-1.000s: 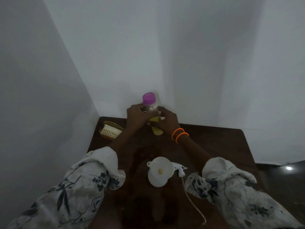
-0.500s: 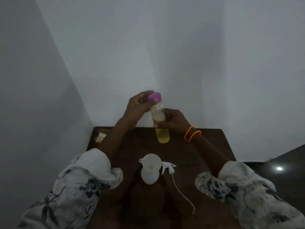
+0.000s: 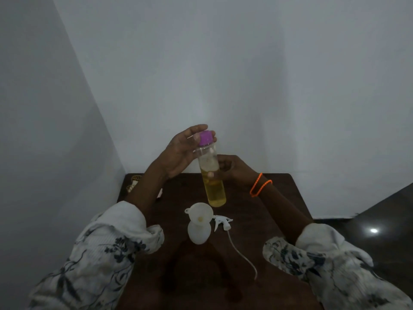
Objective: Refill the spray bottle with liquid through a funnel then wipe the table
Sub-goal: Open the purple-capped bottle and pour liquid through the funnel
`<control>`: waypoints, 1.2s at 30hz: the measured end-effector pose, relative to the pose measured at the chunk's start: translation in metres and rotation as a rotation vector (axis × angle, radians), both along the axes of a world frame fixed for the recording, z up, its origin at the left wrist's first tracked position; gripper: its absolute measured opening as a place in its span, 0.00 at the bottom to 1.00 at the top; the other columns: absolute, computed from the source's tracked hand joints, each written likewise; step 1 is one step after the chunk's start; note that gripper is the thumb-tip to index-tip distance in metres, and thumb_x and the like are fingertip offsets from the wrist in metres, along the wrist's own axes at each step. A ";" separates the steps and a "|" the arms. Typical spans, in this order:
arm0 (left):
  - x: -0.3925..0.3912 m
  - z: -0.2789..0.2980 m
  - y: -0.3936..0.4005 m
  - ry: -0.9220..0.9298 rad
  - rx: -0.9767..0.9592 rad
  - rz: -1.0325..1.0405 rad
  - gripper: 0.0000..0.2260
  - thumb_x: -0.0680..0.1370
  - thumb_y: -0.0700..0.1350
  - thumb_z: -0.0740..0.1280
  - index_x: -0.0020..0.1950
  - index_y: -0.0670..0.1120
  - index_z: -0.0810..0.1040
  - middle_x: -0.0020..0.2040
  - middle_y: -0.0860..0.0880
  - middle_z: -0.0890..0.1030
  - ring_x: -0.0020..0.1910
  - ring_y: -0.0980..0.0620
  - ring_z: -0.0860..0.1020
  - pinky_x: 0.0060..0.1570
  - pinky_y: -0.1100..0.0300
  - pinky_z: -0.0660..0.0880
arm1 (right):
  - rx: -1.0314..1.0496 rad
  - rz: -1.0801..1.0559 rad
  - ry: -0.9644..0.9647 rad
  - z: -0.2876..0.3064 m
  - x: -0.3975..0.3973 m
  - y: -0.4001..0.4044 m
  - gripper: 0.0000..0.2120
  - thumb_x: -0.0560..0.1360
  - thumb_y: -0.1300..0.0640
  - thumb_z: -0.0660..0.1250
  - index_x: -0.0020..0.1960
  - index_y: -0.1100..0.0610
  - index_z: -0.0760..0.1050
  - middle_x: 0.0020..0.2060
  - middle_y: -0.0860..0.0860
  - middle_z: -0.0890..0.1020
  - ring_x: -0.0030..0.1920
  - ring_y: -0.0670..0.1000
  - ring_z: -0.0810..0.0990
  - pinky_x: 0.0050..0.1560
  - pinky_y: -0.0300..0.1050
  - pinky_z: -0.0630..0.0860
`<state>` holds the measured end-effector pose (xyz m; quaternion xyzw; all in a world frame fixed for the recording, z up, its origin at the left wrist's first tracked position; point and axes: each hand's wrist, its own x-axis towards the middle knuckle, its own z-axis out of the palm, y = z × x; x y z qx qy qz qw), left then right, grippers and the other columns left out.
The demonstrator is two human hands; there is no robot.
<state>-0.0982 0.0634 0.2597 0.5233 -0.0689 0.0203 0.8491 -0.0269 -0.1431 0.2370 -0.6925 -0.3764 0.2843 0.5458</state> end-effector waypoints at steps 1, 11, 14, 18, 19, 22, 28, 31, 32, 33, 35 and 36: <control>-0.002 0.000 -0.001 0.000 0.002 0.014 0.28 0.71 0.52 0.80 0.67 0.44 0.76 0.66 0.40 0.80 0.68 0.39 0.77 0.68 0.43 0.75 | 0.002 -0.008 -0.002 0.000 -0.003 0.001 0.21 0.72 0.59 0.75 0.63 0.61 0.78 0.56 0.57 0.84 0.58 0.57 0.83 0.61 0.59 0.78; -0.016 -0.001 0.005 -0.003 0.018 0.120 0.24 0.68 0.54 0.82 0.56 0.48 0.75 0.71 0.30 0.73 0.69 0.33 0.76 0.70 0.44 0.72 | -0.019 -0.077 -0.047 -0.002 -0.020 0.011 0.19 0.73 0.61 0.75 0.64 0.60 0.79 0.55 0.54 0.85 0.57 0.51 0.84 0.57 0.47 0.81; -0.018 -0.003 0.007 0.013 0.089 0.194 0.19 0.68 0.56 0.82 0.51 0.53 0.78 0.67 0.28 0.75 0.68 0.31 0.76 0.69 0.41 0.72 | -0.030 -0.108 -0.078 -0.008 -0.024 0.016 0.20 0.72 0.57 0.77 0.62 0.58 0.80 0.53 0.53 0.86 0.55 0.51 0.85 0.57 0.50 0.81; -0.020 -0.005 0.004 0.080 0.247 0.398 0.20 0.64 0.54 0.82 0.48 0.52 0.76 0.56 0.39 0.83 0.57 0.43 0.81 0.57 0.52 0.79 | -0.075 -0.241 -0.195 -0.016 -0.028 0.020 0.25 0.66 0.45 0.79 0.60 0.52 0.81 0.50 0.48 0.86 0.51 0.44 0.84 0.52 0.42 0.81; -0.020 -0.005 0.002 0.092 0.269 0.442 0.21 0.64 0.53 0.82 0.48 0.52 0.76 0.55 0.41 0.84 0.55 0.45 0.81 0.55 0.54 0.79 | -0.078 -0.254 -0.202 -0.016 -0.027 0.020 0.25 0.66 0.46 0.80 0.60 0.51 0.81 0.50 0.47 0.86 0.51 0.43 0.84 0.51 0.40 0.80; -0.017 -0.004 -0.002 0.106 0.306 0.494 0.26 0.61 0.55 0.83 0.52 0.50 0.76 0.51 0.47 0.80 0.52 0.49 0.80 0.52 0.57 0.79 | -0.092 -0.266 -0.217 -0.017 -0.025 0.022 0.28 0.65 0.47 0.80 0.63 0.52 0.80 0.52 0.48 0.86 0.52 0.43 0.84 0.51 0.38 0.80; -0.016 0.005 0.002 0.087 0.250 0.324 0.25 0.75 0.55 0.72 0.70 0.48 0.76 0.68 0.44 0.80 0.67 0.47 0.79 0.67 0.52 0.77 | -0.078 -0.291 -0.187 -0.013 -0.022 0.014 0.19 0.68 0.49 0.79 0.57 0.46 0.80 0.49 0.45 0.86 0.50 0.42 0.84 0.49 0.36 0.80; -0.017 0.002 0.002 0.086 0.240 0.402 0.15 0.80 0.49 0.70 0.65 0.48 0.80 0.63 0.45 0.83 0.63 0.47 0.81 0.66 0.49 0.78 | -0.068 -0.312 -0.179 -0.013 -0.019 0.008 0.21 0.66 0.47 0.79 0.58 0.46 0.80 0.50 0.46 0.86 0.52 0.44 0.84 0.52 0.42 0.81; -0.017 0.001 0.002 0.098 0.211 0.445 0.13 0.80 0.48 0.71 0.63 0.47 0.81 0.58 0.46 0.84 0.59 0.47 0.82 0.65 0.48 0.78 | -0.068 -0.314 -0.182 -0.014 -0.018 0.006 0.22 0.66 0.47 0.79 0.58 0.47 0.80 0.51 0.47 0.86 0.52 0.44 0.84 0.53 0.42 0.81; -0.018 0.000 0.001 0.114 0.171 0.477 0.13 0.79 0.49 0.71 0.62 0.45 0.82 0.53 0.47 0.84 0.54 0.48 0.82 0.63 0.49 0.79 | -0.075 -0.317 -0.189 -0.015 -0.017 0.004 0.22 0.66 0.47 0.79 0.59 0.47 0.80 0.51 0.46 0.86 0.52 0.44 0.84 0.53 0.43 0.81; -0.019 0.001 0.000 0.146 0.125 0.507 0.16 0.76 0.51 0.72 0.60 0.44 0.83 0.48 0.48 0.83 0.51 0.49 0.81 0.60 0.51 0.79 | -0.089 -0.324 -0.195 -0.015 -0.017 0.002 0.23 0.66 0.47 0.79 0.59 0.48 0.80 0.51 0.46 0.86 0.52 0.43 0.84 0.54 0.44 0.81; -0.019 0.001 0.000 0.150 0.140 0.497 0.15 0.77 0.50 0.72 0.60 0.45 0.83 0.50 0.48 0.84 0.53 0.48 0.81 0.60 0.51 0.79 | -0.091 -0.328 -0.191 -0.015 -0.018 0.001 0.24 0.66 0.47 0.79 0.60 0.49 0.80 0.51 0.46 0.86 0.52 0.43 0.84 0.55 0.44 0.81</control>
